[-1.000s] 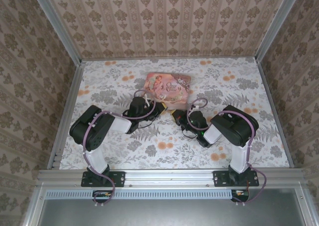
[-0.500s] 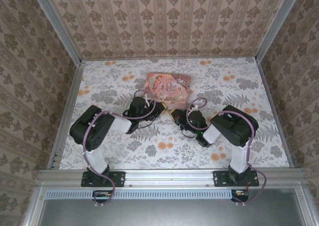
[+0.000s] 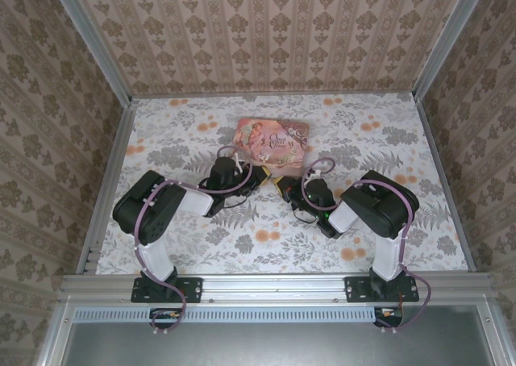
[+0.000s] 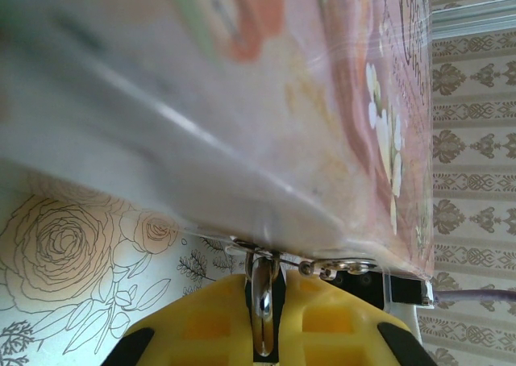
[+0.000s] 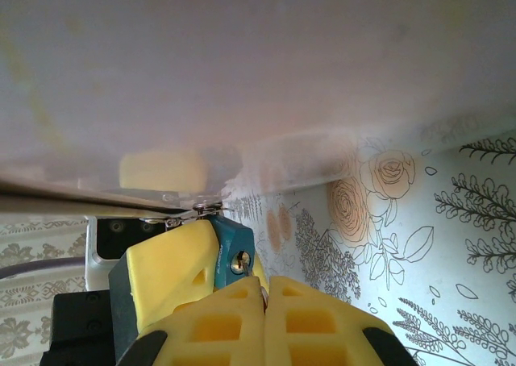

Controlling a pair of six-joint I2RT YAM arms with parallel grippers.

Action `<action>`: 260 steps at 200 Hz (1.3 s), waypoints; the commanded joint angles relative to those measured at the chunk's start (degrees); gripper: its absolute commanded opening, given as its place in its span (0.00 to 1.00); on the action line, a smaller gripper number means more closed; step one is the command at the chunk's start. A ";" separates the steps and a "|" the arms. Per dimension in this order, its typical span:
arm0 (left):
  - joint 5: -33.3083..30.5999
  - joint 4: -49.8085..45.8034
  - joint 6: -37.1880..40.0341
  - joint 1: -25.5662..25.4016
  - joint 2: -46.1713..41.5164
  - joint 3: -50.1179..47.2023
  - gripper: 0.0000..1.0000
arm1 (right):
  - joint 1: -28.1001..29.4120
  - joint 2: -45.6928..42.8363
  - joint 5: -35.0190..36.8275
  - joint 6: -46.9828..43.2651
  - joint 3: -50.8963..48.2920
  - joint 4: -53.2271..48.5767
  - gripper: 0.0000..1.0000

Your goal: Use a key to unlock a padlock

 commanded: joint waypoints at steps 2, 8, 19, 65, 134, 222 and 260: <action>1.76 -2.54 -2.45 -0.72 -0.32 0.18 0.00 | 0.31 -1.51 0.71 -0.03 1.35 2.44 0.00; 1.77 -2.49 -2.52 -0.74 -0.32 0.23 0.00 | 0.31 -1.48 0.71 -0.12 1.35 2.42 0.00; 1.74 -2.40 -2.55 -0.82 -0.32 0.23 0.00 | 0.31 -1.50 0.69 -0.24 1.47 2.46 0.00; 2.15 -1.74 -3.96 -1.29 -0.66 0.32 0.00 | 0.31 -0.52 0.94 -1.45 2.58 2.76 0.00; 2.35 -1.38 -5.60 -1.95 -1.72 -0.17 0.00 | 0.14 -1.38 2.14 -4.47 3.11 2.77 0.00; 2.60 0.20 -7.12 -2.09 -1.33 -0.41 0.00 | -0.13 -0.55 0.36 -4.13 3.82 2.85 0.00; 3.20 6.35 -13.56 -2.69 -0.44 -0.40 0.00 | -0.13 -0.35 -0.67 -3.47 3.65 2.98 0.00</action>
